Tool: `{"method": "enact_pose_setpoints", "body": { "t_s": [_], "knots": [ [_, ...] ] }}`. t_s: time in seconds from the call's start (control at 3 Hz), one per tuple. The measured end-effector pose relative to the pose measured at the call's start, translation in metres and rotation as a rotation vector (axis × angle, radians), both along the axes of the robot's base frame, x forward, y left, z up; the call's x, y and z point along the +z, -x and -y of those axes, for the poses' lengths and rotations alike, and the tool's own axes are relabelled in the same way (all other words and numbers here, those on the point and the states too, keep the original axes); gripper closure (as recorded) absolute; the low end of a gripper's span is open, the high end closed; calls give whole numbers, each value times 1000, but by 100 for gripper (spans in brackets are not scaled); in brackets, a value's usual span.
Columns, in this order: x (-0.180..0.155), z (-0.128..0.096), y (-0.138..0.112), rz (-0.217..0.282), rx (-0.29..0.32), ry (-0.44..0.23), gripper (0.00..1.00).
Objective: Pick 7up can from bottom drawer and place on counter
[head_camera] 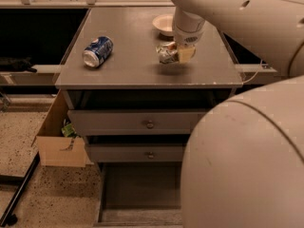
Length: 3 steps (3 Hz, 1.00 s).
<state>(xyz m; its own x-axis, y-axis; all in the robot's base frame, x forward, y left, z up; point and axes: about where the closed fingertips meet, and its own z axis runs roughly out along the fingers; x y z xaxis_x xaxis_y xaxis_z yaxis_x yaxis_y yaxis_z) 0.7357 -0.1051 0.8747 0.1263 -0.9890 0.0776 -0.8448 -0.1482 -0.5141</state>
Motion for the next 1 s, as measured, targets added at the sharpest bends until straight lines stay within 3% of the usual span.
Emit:
{"method": "enact_pose_setpoints", "body": {
  "t_s": [0.33,1.0],
  "knots": [
    [-2,-1,-1,-4,1,2,100],
    [-2,-1,-1,-4,1,2,59]
  ]
}}
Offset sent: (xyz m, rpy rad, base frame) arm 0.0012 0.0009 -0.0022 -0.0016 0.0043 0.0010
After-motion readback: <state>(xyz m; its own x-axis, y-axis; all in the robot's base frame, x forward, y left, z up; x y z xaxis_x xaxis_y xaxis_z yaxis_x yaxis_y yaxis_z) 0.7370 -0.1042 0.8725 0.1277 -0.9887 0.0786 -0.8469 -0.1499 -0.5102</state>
